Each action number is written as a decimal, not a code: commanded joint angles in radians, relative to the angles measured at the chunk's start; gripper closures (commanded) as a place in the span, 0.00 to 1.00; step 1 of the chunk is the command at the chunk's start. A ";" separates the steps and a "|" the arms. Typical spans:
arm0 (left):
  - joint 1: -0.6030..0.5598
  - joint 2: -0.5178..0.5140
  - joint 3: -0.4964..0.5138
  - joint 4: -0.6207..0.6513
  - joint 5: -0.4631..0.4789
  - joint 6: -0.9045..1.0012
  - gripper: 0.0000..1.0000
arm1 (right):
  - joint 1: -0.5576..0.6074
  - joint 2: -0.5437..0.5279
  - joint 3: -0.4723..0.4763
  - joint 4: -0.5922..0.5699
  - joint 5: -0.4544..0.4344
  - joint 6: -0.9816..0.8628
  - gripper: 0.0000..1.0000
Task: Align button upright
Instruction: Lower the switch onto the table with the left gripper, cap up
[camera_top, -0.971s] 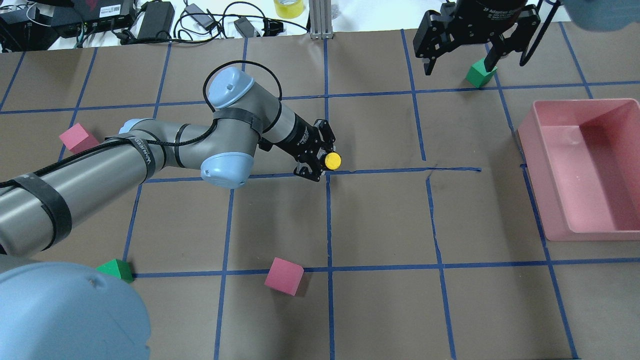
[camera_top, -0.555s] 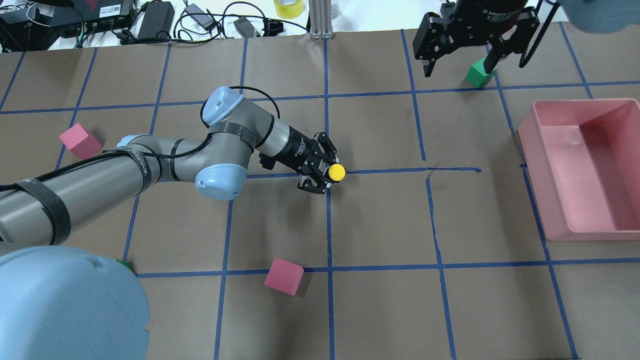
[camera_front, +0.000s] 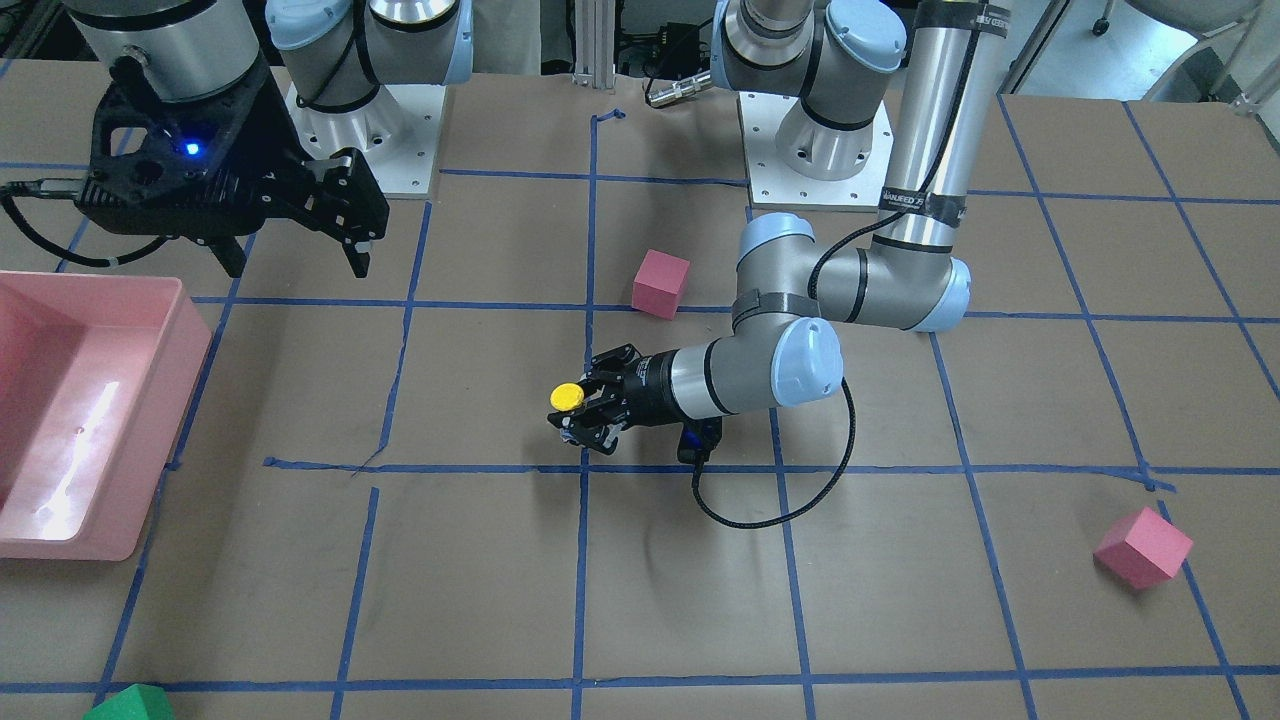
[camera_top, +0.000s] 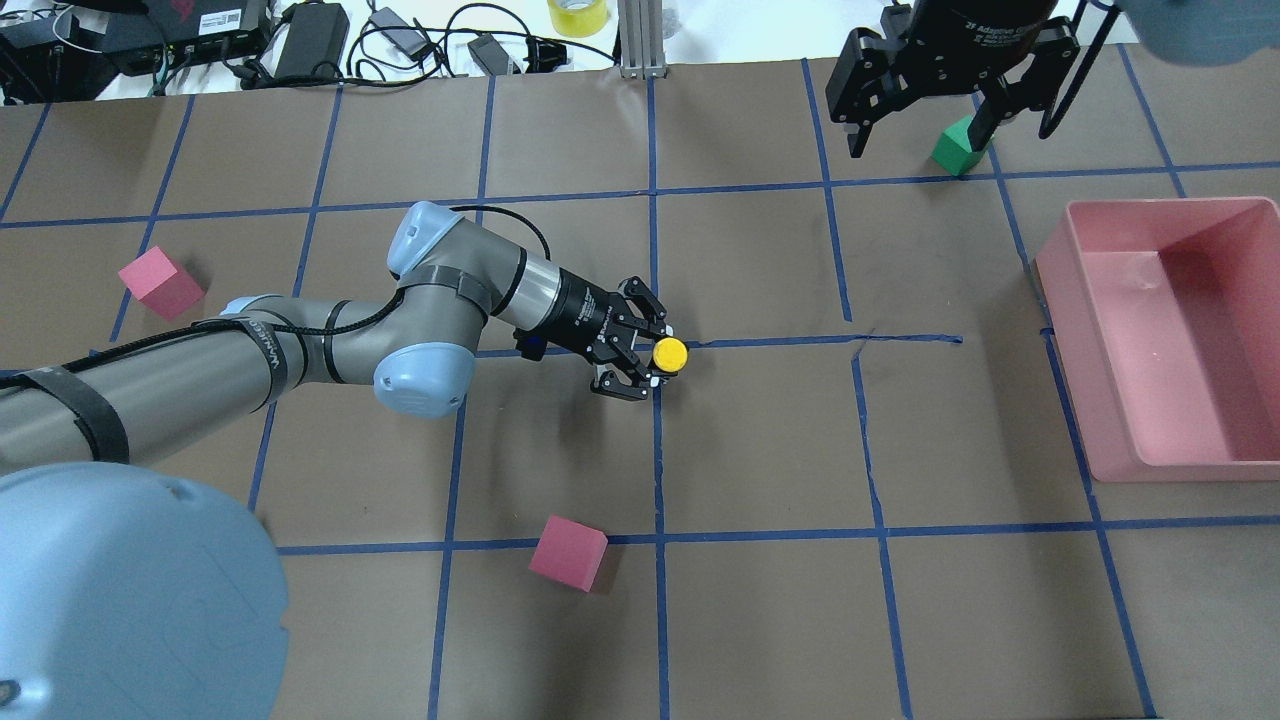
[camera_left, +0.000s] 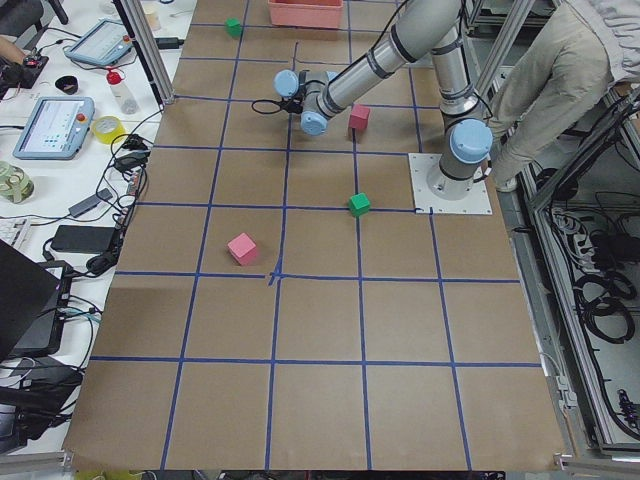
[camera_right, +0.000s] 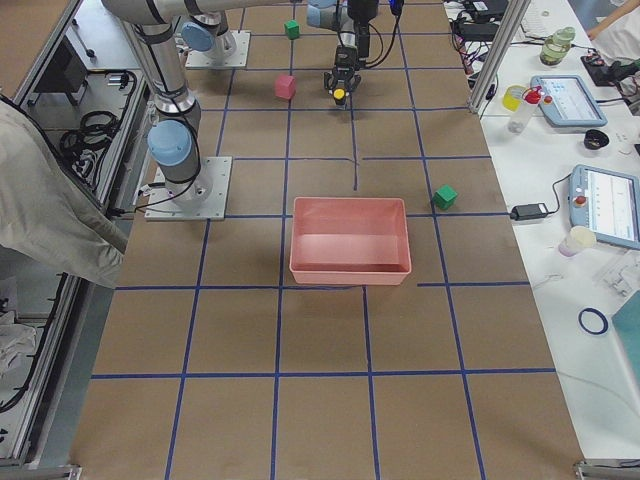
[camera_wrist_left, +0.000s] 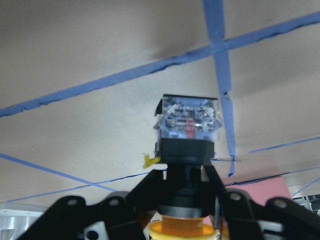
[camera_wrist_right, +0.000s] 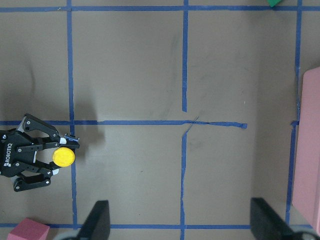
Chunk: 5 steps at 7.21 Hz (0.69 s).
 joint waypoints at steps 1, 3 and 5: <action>0.018 -0.003 -0.004 -0.003 0.001 -0.007 0.99 | 0.000 0.001 0.000 0.004 0.000 0.000 0.00; 0.025 -0.020 -0.006 -0.003 0.001 -0.007 0.52 | 0.000 0.001 0.000 0.004 0.000 0.000 0.00; 0.025 -0.026 0.002 -0.004 0.010 -0.009 0.00 | 0.000 0.001 0.000 0.004 0.000 0.000 0.00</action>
